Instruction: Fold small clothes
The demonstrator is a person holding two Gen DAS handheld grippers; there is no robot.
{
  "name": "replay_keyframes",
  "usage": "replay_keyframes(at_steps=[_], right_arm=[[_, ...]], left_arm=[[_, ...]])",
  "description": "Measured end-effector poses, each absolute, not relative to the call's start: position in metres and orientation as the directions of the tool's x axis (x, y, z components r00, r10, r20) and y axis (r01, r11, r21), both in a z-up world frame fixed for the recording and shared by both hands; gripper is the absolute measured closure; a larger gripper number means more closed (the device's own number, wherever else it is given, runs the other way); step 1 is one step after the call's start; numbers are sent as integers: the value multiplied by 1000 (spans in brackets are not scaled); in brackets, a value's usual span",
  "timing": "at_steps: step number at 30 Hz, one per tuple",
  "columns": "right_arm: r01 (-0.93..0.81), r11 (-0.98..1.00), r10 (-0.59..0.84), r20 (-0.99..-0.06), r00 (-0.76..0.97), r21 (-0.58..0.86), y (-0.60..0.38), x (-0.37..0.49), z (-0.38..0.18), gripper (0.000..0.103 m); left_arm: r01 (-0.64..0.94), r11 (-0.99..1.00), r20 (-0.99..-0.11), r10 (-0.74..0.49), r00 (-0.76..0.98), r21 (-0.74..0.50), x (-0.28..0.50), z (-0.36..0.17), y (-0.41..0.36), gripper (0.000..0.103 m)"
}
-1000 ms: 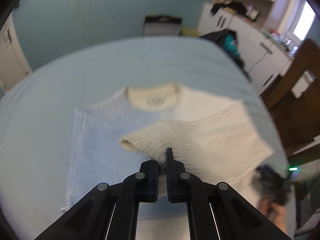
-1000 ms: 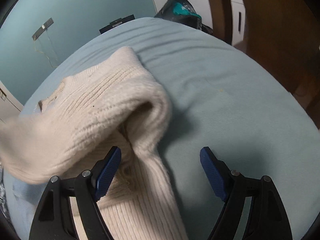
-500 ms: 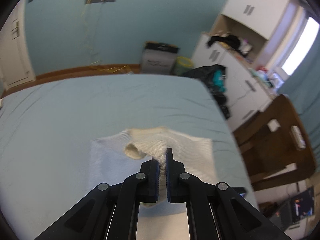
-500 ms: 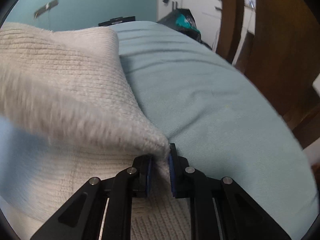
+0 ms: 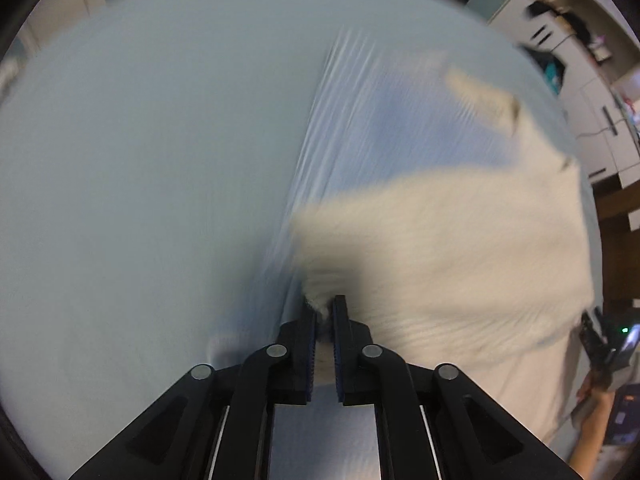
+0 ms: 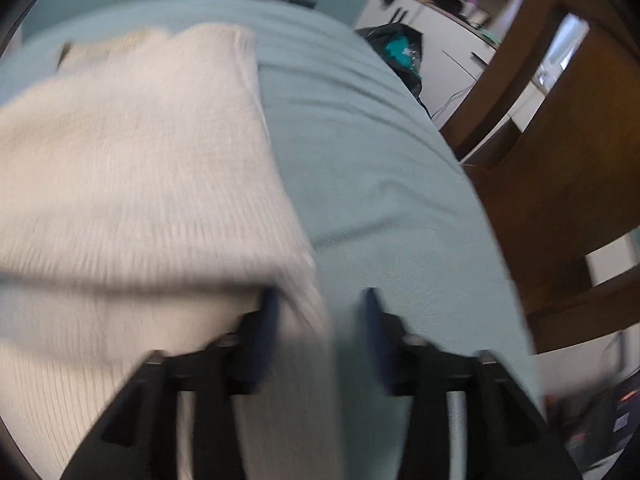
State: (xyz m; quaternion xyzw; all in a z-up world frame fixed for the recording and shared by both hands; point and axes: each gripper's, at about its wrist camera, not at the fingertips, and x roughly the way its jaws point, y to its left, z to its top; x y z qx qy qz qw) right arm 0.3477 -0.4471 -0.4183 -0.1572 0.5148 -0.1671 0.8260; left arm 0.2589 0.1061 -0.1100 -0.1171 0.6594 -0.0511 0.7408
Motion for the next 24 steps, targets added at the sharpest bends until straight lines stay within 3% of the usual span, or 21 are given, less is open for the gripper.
replay_keyframes(at_steps=[2,3,4,7,10,14,20,21,23,24], right_arm=[[123,907,-413,-795,444,-402,-453,326,-397,24],[152,930,-367,-804,467,-336,-459,315,-382,23],[183,939,-343,-808,479,-290,-463,311,-372,23],[281,956,-235,-791,564,-84,-473,306,-341,23],[246,965,-91,-768,633,88,-464,309,-334,23],[104,993,-110,-788,606,-58,-412,330,-354,23],[-59,963,-192,-827,528,-261,-385,343,-406,24],[-52,970,-174,-822,543,-239,-390,342,-405,24],[-30,989,-112,-873,476,-144,-403,348,-400,23],[-19,995,-83,-893,443,-102,-408,351,-398,23]], left_arm=[[-113,937,-943,-321,93,-330,242,-122,118,92],[-116,932,-938,-333,93,-343,234,-119,124,89],[-119,939,-945,-313,98,-324,230,-116,128,76],[-105,977,-970,-168,173,-188,226,-91,129,17],[-15,989,-942,-138,304,-150,227,-57,102,15],[70,992,-919,-121,376,-102,237,-48,47,14],[175,984,-933,-26,360,40,249,-99,-25,14],[179,979,-940,34,338,99,251,-115,-31,14],[162,972,-930,103,352,169,250,-133,-40,0],[135,972,-913,126,388,191,247,-134,-38,0]])
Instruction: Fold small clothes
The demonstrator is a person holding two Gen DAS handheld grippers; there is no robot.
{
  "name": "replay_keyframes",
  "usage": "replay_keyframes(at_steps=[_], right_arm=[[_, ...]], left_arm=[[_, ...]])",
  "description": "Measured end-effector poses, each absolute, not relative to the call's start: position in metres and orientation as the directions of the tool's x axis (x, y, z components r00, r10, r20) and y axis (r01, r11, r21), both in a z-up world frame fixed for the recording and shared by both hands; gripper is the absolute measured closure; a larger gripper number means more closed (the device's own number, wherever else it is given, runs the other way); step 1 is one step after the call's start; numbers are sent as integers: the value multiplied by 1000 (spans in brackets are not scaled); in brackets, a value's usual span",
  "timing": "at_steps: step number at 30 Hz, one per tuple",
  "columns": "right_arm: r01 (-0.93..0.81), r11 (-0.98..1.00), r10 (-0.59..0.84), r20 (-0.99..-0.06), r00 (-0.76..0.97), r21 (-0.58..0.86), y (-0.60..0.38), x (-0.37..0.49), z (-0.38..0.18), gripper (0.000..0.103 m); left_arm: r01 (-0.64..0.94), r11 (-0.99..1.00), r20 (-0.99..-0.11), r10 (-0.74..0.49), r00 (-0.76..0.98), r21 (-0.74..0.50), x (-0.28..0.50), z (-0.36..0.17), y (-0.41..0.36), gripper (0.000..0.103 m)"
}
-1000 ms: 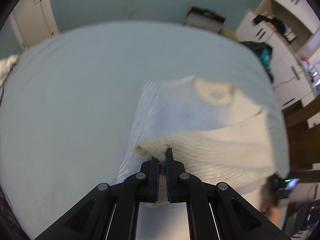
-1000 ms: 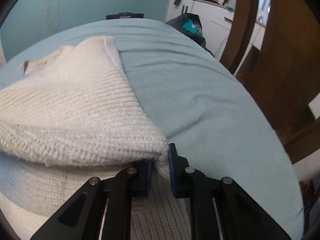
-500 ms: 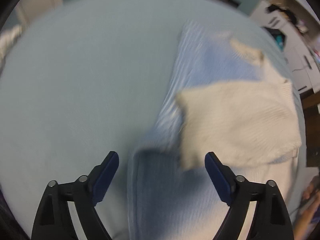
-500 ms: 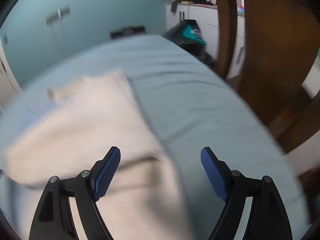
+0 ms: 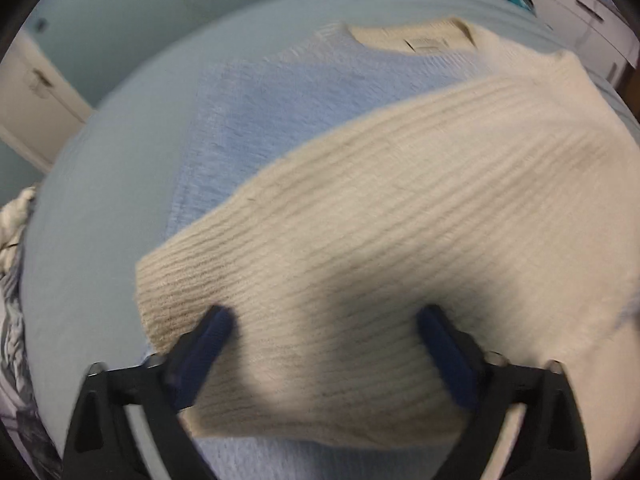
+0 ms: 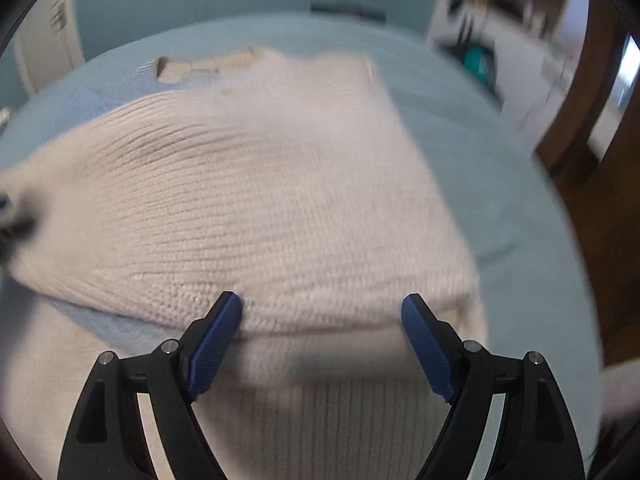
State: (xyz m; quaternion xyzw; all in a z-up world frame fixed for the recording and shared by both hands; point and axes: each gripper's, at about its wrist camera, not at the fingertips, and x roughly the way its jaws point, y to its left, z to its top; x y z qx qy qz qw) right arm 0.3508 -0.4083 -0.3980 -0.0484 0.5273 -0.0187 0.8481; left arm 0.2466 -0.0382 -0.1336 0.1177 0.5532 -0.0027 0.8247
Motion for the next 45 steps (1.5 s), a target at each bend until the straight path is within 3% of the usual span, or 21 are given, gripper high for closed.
replay_keyframes(at_steps=[3,6,12,14,18,21,26,31,36,41,45], right_arm=[[46,997,31,-895,445,57,-431,345,-381,23],[144,984,6,-827,562,105,-462,336,-360,23],[209,978,-128,-834,537,-15,-469,351,-384,23],[183,978,-176,-848,500,-95,-458,358,-401,17],[242,969,-162,-857,489,-45,-462,355,-379,15],[210,977,-101,-807,581,29,-452,343,-352,13],[191,981,-114,-881,459,-27,-446,347,-388,14],[227,968,-6,-891,455,109,-454,303,-357,14],[231,941,110,-868,484,248,-472,225,-337,13],[417,857,39,-846,532,302,-513,151,-307,13],[493,841,47,-937,347,225,-520,138,-315,13]], left_arm=[[116,979,-922,115,371,169,246,-131,-36,0],[119,978,-921,116,371,171,240,-114,-31,0],[113,959,-893,195,405,260,200,-70,-2,0],[91,960,-897,210,389,264,183,-58,20,0],[40,983,-932,155,326,177,135,-47,61,0],[-2,990,-949,135,283,140,110,-55,84,0],[-70,990,-960,139,242,126,90,-65,110,0],[-79,987,-941,156,299,139,68,-46,116,0],[-49,998,-957,51,287,38,49,-42,115,0],[-34,999,-961,19,275,10,42,-42,108,0],[-55,998,-972,20,234,7,46,-54,112,0]])
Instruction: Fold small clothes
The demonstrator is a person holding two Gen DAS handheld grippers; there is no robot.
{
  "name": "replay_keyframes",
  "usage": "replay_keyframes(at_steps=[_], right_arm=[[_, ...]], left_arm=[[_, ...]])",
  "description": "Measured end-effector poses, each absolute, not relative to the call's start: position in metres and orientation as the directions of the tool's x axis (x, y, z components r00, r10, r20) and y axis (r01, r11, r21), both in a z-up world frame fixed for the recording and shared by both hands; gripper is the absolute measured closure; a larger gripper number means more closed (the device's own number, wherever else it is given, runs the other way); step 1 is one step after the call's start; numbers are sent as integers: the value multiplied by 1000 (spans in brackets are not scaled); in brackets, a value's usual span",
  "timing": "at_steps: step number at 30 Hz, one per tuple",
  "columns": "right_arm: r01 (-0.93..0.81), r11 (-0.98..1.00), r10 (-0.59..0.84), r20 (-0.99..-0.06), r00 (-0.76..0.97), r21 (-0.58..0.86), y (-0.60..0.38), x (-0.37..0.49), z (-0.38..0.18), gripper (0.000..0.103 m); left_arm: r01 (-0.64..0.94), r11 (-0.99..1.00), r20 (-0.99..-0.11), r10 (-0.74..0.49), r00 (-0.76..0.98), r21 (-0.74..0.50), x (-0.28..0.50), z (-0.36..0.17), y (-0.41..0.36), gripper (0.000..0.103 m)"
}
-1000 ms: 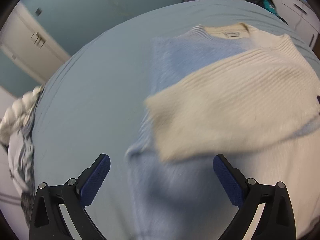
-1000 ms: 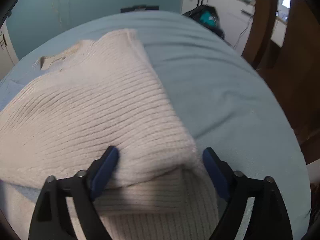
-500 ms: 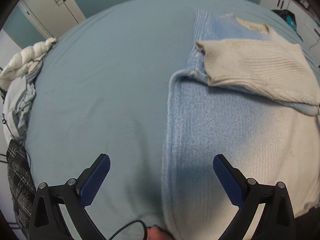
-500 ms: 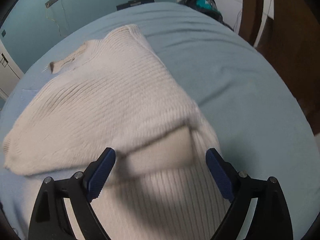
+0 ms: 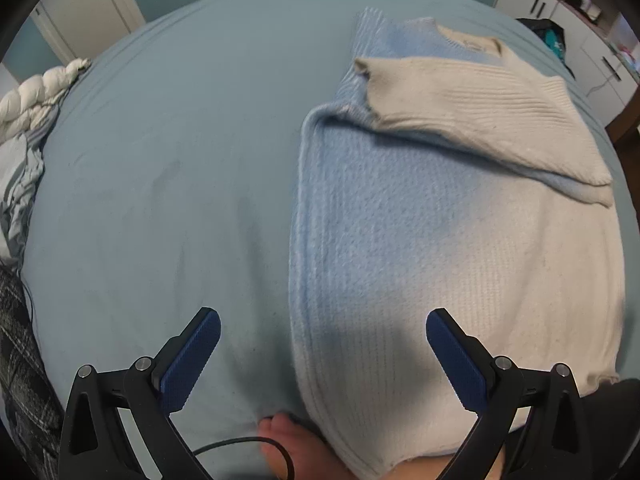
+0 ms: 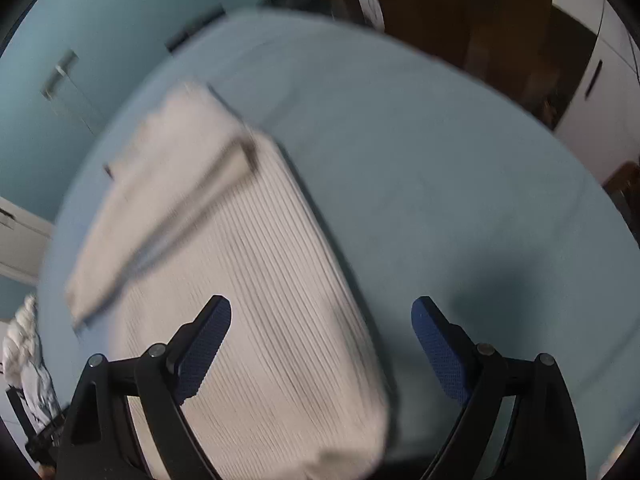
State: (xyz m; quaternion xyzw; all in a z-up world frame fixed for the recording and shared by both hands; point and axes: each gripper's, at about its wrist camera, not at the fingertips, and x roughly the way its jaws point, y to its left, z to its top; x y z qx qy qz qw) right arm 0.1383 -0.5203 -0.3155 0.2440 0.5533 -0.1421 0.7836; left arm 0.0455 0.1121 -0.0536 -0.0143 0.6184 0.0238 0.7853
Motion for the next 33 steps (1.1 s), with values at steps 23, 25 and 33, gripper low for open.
replay_keyframes(at_steps=[23,25,33], right_arm=[[177,982,98,-973,-209,61,-447,133,-419,96],[164,976,150,-988,-45,141,-450,127,-397,97],[228,926,150,-847,509,301,-493,107,-346,99]], left_arm=[[-90,993,-981,-59,183,-77,53,-69,114,0],[-105,990,-982,-77,173,-96,53,-72,117,0],[-122,981,-977,-128,170,-149,53,-72,120,0]])
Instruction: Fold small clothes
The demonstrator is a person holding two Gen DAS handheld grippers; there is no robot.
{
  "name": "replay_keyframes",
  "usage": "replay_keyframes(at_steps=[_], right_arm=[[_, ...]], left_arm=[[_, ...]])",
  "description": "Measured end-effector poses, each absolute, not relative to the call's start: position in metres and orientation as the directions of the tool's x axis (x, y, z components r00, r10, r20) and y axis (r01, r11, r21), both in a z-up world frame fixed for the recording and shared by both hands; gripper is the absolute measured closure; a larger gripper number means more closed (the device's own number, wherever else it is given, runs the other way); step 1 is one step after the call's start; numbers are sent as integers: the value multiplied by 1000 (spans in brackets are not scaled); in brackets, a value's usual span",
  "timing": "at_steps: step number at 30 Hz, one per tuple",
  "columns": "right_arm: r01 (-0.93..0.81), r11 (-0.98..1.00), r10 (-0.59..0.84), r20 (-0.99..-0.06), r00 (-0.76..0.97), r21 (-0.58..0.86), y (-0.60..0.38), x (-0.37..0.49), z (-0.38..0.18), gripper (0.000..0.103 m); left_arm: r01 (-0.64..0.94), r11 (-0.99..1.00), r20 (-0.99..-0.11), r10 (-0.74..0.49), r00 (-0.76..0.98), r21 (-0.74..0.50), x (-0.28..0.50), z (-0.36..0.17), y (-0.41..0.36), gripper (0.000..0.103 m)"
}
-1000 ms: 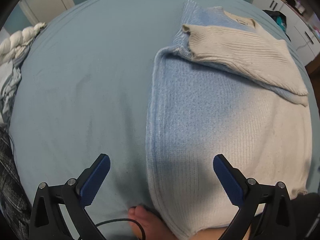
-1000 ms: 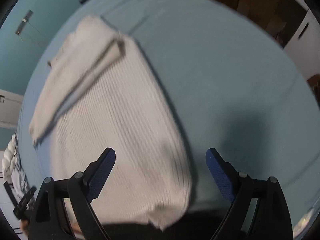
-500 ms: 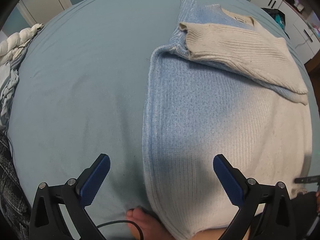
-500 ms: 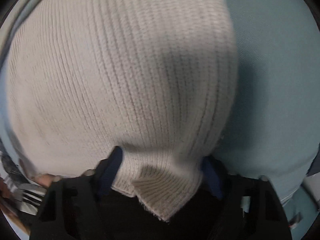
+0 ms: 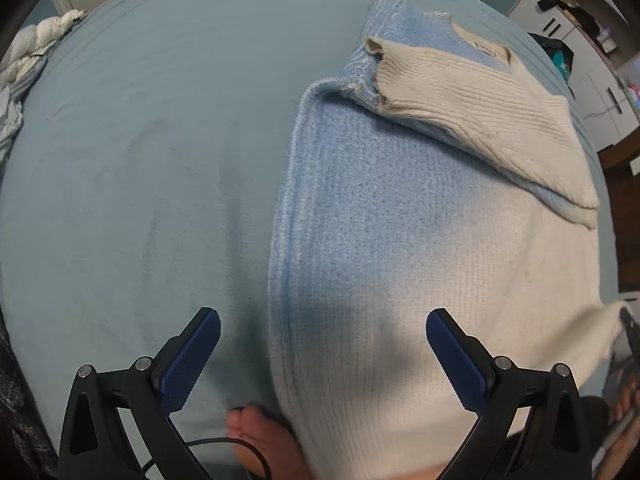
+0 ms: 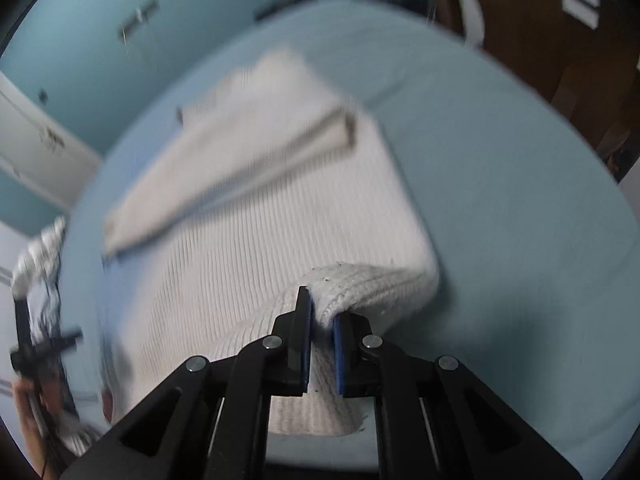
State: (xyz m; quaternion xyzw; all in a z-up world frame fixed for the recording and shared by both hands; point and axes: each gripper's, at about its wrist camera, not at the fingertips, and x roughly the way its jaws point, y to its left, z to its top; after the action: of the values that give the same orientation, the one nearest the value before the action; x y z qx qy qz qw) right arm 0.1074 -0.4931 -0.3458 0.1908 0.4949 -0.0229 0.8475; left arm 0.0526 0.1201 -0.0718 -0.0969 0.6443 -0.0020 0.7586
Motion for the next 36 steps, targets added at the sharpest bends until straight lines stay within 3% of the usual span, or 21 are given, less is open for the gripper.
replay_keyframes(at_steps=[5,10,13,18,24,31,33,34,36], right_arm=[[340,874,24,-731,682,346,-484,110,-331,99],[449,786,37,-757,653,425,-512,126,-344,99],[447,792,26,-755,655,415,-511,139,-344,99],[434,812,13,-756,655,390,-496,144,-317,99],[416,819,16,-741,671,394,-497,145,-310,98],[407,822,21,-736,676,397,-493,146,-309,98],[410,821,21,-738,674,398,-494,145,-308,98],[413,819,22,-741,672,399,-494,144,-308,98],[416,815,27,-743,669,404,-495,141,-307,98]], left_arm=[[-103,984,-980,-130,149,-146,50,-75,113,0],[-109,972,-974,-199,106,-210,48,-78,110,0],[-99,950,-954,-289,82,-296,43,-77,104,0],[-74,943,-946,-325,1,-324,36,-88,80,0],[-100,974,-970,-216,-112,-206,28,-117,72,0],[-13,987,-961,-161,-226,-162,29,-148,31,0],[-30,988,-957,-157,-244,-154,31,-158,25,5],[-27,989,-956,-150,-252,-149,31,-162,22,20],[1,993,-968,-116,-224,-120,31,-159,16,36]])
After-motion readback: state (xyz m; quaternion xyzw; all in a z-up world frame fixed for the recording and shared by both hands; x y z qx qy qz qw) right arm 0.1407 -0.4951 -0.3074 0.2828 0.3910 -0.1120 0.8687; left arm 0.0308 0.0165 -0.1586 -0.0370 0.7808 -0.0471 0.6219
